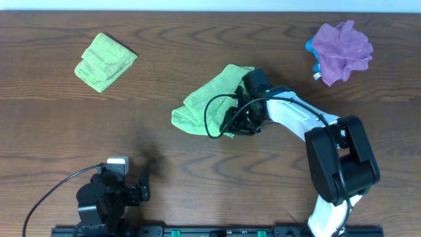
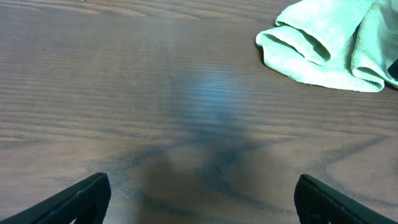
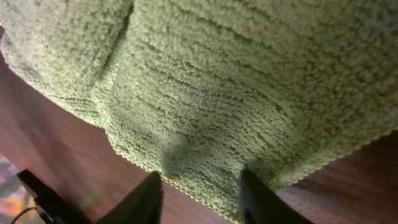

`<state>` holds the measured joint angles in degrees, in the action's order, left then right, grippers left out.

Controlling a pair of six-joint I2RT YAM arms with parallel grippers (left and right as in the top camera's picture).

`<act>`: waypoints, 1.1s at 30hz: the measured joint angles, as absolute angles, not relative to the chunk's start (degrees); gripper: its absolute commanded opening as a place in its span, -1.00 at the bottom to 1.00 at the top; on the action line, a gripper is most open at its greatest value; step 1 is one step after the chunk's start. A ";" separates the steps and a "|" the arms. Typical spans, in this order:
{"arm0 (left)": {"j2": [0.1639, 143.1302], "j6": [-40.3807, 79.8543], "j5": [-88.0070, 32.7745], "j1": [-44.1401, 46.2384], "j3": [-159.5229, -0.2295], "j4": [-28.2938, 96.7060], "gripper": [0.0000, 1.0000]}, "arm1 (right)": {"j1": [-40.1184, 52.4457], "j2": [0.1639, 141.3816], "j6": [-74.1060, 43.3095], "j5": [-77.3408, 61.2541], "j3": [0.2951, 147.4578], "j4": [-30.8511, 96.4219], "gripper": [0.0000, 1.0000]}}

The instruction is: Fold the cloth

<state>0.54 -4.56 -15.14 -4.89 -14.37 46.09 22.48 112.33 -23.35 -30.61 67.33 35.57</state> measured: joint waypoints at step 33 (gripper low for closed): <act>0.54 -4.56 -15.29 -4.89 -14.37 46.09 0.91 | 21.98 106.48 -21.67 -23.18 67.42 46.17 0.33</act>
<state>0.54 -4.56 -15.29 -4.89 -14.37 46.09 21.98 106.48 -21.67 -23.18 67.42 46.17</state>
